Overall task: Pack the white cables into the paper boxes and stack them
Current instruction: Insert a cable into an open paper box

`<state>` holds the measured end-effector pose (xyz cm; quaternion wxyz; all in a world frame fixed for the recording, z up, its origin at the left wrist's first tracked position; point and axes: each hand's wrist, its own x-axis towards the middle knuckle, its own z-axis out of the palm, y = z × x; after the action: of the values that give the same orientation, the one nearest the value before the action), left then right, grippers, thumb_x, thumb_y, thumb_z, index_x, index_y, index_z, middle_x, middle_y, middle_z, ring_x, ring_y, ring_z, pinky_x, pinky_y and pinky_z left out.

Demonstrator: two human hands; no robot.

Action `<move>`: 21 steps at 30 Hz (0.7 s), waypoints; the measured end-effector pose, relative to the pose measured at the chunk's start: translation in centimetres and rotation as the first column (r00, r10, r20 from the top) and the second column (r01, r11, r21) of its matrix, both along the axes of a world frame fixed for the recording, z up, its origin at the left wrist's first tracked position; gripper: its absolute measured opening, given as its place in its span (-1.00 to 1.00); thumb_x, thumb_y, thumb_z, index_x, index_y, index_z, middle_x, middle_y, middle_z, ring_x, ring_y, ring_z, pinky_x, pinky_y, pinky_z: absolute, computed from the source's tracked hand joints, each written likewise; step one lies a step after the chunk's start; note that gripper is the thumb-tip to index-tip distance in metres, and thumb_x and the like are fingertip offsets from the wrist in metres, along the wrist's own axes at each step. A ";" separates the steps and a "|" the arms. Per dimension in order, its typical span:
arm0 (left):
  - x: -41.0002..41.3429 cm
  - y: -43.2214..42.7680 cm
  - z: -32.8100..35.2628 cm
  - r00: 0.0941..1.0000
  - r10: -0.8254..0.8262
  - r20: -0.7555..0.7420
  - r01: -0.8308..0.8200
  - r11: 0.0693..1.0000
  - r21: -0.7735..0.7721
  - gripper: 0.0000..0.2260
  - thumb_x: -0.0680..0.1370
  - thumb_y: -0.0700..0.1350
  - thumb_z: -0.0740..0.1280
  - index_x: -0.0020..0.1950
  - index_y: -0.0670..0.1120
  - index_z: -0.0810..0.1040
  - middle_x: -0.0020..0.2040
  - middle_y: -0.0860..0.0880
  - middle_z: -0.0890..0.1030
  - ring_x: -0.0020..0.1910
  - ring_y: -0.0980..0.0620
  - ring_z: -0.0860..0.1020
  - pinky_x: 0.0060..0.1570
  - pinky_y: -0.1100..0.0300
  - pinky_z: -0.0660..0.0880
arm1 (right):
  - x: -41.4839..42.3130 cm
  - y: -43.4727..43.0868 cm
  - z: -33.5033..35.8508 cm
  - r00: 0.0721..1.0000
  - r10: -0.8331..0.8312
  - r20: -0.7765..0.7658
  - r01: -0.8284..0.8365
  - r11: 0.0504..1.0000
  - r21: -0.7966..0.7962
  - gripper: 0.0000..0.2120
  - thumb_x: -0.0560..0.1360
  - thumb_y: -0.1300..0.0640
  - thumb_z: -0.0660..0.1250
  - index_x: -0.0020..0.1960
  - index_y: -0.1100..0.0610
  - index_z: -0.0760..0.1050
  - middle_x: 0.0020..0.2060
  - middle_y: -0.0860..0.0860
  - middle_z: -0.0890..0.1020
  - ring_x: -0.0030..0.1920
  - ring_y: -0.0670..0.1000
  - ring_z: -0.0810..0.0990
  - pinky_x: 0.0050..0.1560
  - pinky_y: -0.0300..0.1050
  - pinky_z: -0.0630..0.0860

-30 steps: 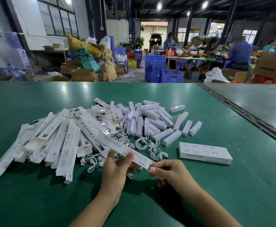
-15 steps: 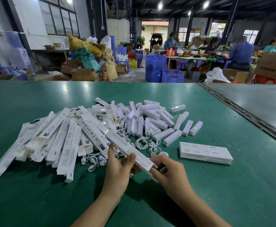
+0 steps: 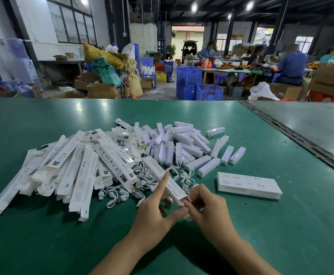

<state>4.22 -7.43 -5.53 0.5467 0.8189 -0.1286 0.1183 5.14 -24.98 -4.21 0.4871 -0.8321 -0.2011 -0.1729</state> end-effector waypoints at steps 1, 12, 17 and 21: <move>0.1 0.0 -0.1 1.000 0.008 0.010 -0.008 1.000 0.004 -0.18 0.30 0.53 0.34 0.47 0.53 0.01 -0.11 0.16 0.59 -0.08 0.19 0.57 -0.09 0.37 0.47 | 0.0 0.0 0.0 1.000 0.001 0.021 0.000 1.000 -0.014 -0.77 0.47 0.16 0.48 -0.17 0.04 0.41 -0.39 -0.06 0.61 -0.42 -0.17 0.63 -0.38 -0.21 0.54; 0.1 -0.1 0.3 0.997 0.017 0.070 -0.008 0.993 -0.116 -0.52 0.48 0.33 0.26 0.39 0.51 0.27 -0.32 0.20 0.52 -0.36 0.25 0.42 -0.25 0.44 0.37 | -0.4 0.1 0.6 0.982 0.094 0.164 -0.088 0.995 -0.040 -0.92 0.54 -0.04 0.31 -0.03 -0.09 0.42 -0.22 -0.20 0.62 -0.26 -0.14 0.64 -0.22 -0.25 0.54; 0.1 0.1 0.3 1.000 0.007 0.005 -0.006 0.991 -0.136 -0.65 0.54 0.27 0.20 0.31 0.57 0.32 -0.10 0.10 0.41 -0.22 0.15 0.31 -0.21 0.35 0.34 | -0.5 0.0 0.7 0.976 0.157 0.149 -0.145 0.986 -0.085 -0.87 0.53 0.02 0.33 0.07 -0.06 0.52 -0.13 -0.21 0.61 -0.14 -0.17 0.62 -0.10 -0.22 0.56; 0.2 0.1 0.6 1.000 -0.003 0.002 0.004 0.988 -0.157 -0.63 0.59 0.16 0.22 0.32 0.55 0.32 -0.20 0.29 0.58 -0.30 0.33 0.44 -0.22 0.51 0.36 | -0.4 -0.2 0.6 0.964 0.222 0.144 -0.206 0.971 -0.120 -0.71 0.47 0.14 0.36 0.19 0.01 0.55 -0.02 -0.17 0.59 -0.05 -0.15 0.60 -0.02 -0.27 0.54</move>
<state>4.38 -7.35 -4.90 0.6095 0.7730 -0.1207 0.1276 4.72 -25.19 -3.59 0.4417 -0.8136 -0.3361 -0.1732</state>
